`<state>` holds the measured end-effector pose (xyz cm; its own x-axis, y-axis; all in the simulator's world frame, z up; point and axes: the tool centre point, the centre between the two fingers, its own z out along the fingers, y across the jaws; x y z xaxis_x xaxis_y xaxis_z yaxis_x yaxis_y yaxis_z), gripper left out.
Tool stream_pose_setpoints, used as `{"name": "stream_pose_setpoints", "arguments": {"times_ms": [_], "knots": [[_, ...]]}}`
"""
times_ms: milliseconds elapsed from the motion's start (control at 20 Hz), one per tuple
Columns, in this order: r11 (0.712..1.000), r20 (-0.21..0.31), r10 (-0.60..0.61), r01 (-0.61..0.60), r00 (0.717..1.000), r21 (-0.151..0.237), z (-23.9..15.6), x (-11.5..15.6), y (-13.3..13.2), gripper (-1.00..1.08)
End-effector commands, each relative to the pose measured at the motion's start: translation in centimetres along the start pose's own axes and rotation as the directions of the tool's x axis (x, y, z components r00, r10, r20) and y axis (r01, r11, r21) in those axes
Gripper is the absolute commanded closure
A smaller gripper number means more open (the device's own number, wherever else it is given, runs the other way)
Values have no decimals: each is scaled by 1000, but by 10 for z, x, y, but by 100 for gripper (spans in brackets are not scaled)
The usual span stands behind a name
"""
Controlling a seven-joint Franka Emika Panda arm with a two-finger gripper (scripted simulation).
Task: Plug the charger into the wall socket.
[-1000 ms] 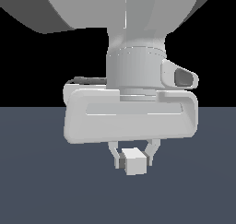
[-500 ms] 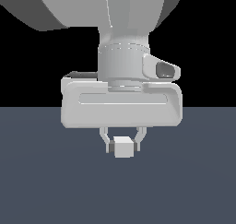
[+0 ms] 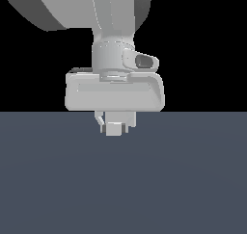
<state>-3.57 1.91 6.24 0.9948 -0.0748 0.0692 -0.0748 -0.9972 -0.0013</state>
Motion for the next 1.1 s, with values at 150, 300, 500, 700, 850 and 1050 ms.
{"name": "stream_pose_setpoints", "arguments": {"times_ms": [150, 300, 500, 700, 850, 1050], "knots": [[995, 0, 100, -100, 995, -8, -17, 31, -12, 108], [990, -1, 141, -141, 990, -11, -23, 45, -16, 108], [983, -1, 181, -181, 983, -14, -29, 59, -19, 108], [979, -1, 204, -204, 979, -16, -33, 67, -20, 108], [977, -1, 212, -212, 977, -16, -34, 69, -20, 108], [978, -1, 209, -209, 978, -16, -33, 69, -19, 108]]}}
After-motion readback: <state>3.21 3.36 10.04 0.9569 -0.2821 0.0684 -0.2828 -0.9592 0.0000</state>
